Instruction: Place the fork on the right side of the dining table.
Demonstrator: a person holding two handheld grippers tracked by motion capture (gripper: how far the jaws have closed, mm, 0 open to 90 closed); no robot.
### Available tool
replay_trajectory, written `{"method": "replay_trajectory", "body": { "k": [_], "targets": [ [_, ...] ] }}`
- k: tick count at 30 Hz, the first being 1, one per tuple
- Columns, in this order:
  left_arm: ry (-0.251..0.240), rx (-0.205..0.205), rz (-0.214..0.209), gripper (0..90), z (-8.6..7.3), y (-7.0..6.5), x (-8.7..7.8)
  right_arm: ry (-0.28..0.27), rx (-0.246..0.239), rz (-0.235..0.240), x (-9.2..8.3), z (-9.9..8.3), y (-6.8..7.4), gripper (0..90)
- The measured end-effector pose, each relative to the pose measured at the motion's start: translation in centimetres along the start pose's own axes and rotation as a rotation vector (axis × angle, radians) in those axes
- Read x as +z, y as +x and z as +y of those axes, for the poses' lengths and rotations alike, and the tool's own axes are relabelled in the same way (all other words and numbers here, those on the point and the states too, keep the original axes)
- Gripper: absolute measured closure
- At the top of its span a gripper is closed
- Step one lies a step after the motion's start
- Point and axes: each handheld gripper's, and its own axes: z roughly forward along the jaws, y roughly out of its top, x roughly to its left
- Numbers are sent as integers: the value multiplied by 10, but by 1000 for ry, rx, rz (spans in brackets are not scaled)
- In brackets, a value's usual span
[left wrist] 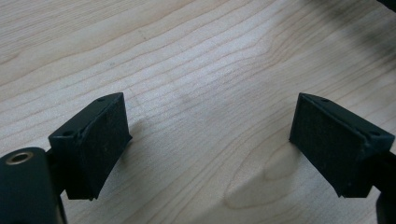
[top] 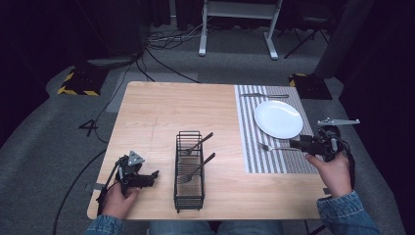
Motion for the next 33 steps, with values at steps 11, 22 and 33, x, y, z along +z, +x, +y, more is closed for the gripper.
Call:
{"method": "replay_trajectory", "body": {
  "k": [11,22,33],
  "targets": [
    [0,-4,0,119,0,0,0,-8,-129,121,-3,-11,45,378],
    [-2,-9,-2,122,-1,0,0,10,-224,197,15,-23,78,371],
    [-2,-9,-1,122,-1,0,0,46,-263,233,43,-52,97,371]
  ]
}}
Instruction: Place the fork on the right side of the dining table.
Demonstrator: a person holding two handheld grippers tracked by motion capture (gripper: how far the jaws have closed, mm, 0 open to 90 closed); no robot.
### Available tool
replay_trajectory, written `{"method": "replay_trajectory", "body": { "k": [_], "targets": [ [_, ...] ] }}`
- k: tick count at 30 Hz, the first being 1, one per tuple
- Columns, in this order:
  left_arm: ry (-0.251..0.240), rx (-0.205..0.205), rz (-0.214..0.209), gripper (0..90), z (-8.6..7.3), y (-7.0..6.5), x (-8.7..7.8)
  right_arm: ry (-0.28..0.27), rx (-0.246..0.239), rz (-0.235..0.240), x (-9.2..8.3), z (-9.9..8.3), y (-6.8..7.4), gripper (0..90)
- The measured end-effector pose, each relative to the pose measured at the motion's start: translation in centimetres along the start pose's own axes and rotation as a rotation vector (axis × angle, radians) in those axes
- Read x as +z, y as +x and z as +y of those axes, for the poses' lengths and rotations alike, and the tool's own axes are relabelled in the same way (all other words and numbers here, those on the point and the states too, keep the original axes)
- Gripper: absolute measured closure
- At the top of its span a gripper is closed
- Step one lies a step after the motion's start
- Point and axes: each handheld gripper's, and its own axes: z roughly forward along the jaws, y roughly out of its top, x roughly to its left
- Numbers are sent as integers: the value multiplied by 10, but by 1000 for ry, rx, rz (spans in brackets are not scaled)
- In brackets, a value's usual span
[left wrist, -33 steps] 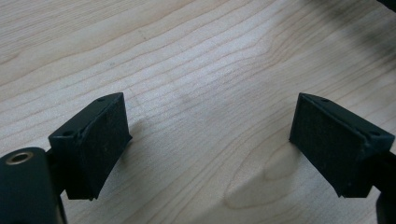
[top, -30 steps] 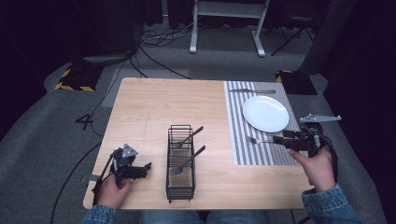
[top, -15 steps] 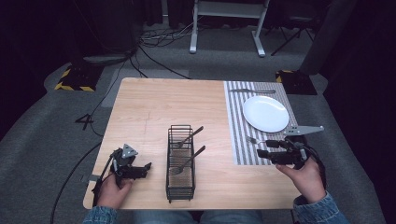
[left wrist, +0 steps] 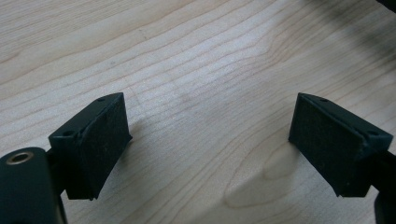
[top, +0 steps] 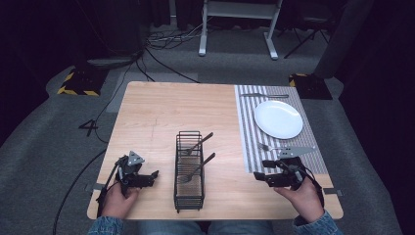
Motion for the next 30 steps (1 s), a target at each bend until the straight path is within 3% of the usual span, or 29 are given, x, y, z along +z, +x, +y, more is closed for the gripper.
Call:
{"method": "replay_trajectory", "body": {
  "k": [4,9,11,19,24,30],
  "targets": [
    [0,0,0,122,0,0,0,13,-11,-1,9,-7,3,371],
    [0,0,0,122,0,0,0,-7,36,55,21,-23,3,373],
    [0,0,0,122,0,0,0,-7,36,51,25,-29,4,374],
    [2,1,2,122,0,0,0,-7,-10,-25,40,-46,5,394],
    [0,0,1,122,0,0,0,37,-58,-73,58,-60,7,401],
    [2,-6,8,123,0,-1,0,9,-99,-96,62,-65,9,408]
  ]
}}
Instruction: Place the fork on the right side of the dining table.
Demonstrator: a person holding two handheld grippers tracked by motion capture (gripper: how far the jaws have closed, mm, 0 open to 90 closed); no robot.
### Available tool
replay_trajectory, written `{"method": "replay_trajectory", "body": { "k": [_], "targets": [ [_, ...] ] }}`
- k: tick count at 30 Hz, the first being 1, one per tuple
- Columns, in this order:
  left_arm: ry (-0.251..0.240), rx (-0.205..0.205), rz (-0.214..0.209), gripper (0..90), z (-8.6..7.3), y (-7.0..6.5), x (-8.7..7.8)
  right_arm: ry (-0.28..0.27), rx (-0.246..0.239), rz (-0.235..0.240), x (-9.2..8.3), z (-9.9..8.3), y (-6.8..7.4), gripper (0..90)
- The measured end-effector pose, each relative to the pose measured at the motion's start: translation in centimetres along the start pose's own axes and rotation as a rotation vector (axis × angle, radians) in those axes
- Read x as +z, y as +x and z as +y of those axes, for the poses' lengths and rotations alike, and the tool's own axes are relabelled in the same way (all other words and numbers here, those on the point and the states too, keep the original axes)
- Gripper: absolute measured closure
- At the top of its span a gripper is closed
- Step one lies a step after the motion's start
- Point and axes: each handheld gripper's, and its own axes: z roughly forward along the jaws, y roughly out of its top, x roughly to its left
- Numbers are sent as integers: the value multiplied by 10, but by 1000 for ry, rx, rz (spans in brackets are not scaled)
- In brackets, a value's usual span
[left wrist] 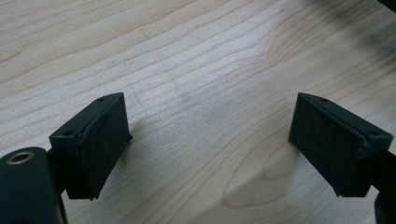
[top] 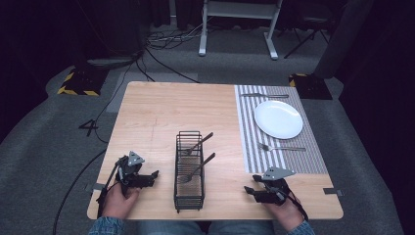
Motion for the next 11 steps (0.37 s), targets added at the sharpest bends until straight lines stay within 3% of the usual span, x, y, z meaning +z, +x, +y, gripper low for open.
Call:
{"method": "replay_trajectory", "body": {
  "k": [1,4,7,11],
  "targets": [
    [1,1,0,123,0,0,0,-39,-48,-15,3,-4,3,339],
    [1,-1,3,123,0,0,0,-34,-47,-6,4,-4,2,305],
    [1,-3,3,123,0,0,0,-13,-59,1,5,-3,3,180],
    [0,-3,3,123,0,0,0,-7,-50,-9,6,-4,4,147]
  ]
}}
